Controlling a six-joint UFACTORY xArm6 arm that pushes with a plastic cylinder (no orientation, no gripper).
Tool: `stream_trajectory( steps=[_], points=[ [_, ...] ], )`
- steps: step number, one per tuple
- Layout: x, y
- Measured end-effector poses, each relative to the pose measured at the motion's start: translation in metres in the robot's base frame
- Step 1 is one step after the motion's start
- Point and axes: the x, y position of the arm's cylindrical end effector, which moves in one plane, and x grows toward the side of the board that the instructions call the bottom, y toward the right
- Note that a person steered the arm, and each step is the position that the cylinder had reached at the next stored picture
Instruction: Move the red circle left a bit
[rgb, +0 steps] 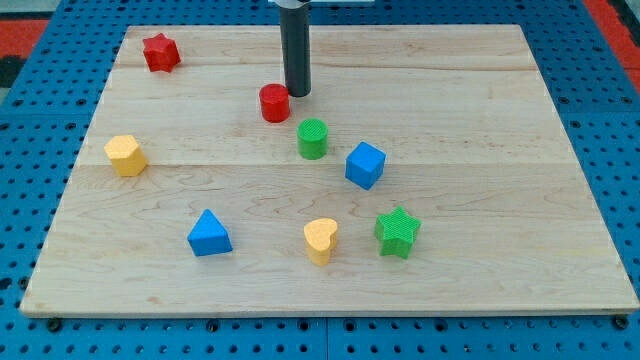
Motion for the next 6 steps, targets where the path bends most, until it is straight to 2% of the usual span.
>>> stream_trajectory(
  steps=[1,2,3,4,5,6],
  points=[
    [0.000,0.009],
    [-0.013,0.061],
    [-0.017,0.081],
    [-0.030,0.045],
    [0.017,0.003],
    [0.005,-0.025]
  ],
)
